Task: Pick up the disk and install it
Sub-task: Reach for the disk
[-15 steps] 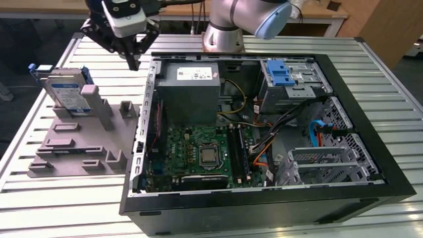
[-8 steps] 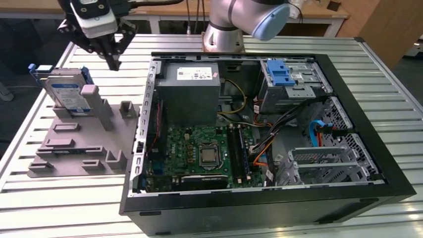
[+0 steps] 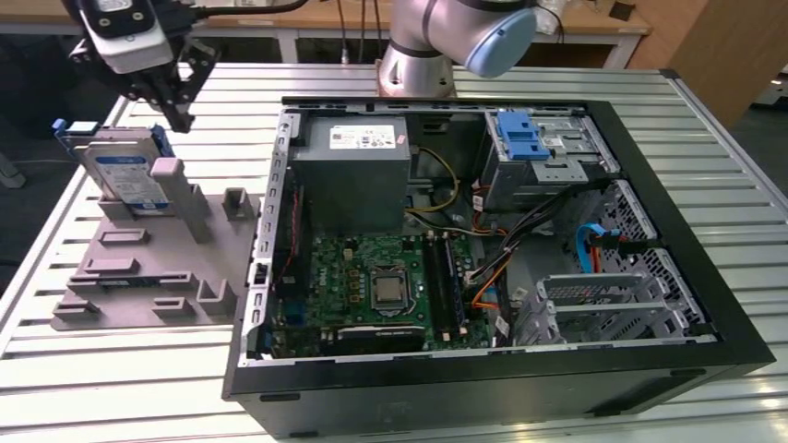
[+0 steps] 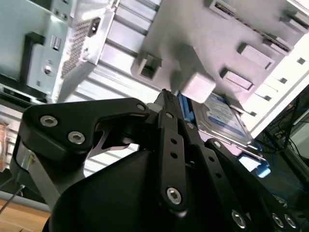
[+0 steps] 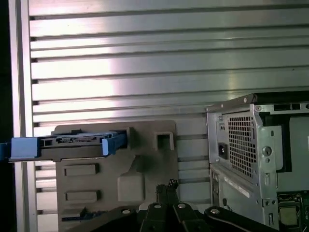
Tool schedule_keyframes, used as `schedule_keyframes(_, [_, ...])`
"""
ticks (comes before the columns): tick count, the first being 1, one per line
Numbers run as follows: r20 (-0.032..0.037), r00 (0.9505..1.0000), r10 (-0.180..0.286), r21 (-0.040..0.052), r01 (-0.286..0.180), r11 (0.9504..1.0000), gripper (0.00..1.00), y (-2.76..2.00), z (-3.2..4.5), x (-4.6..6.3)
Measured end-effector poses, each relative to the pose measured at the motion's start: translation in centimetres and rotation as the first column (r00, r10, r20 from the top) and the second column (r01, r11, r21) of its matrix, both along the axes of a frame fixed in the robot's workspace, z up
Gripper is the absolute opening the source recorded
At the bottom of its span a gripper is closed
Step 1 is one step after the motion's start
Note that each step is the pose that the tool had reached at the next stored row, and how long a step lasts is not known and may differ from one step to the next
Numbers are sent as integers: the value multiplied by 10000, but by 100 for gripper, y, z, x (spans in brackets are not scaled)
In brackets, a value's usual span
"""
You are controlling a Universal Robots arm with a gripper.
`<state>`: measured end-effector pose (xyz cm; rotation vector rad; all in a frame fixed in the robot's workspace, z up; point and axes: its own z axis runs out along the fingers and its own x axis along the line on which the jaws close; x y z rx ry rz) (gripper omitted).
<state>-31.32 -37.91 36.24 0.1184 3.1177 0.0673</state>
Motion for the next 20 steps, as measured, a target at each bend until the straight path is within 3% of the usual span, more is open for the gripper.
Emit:
schedule_keyframes(10, [-12,10000,0,0,0,10000,11,51,-54,-438])
schedule_keyframes(20, [-12,10000,-2,0,2,10000,11,52,-54,-469])
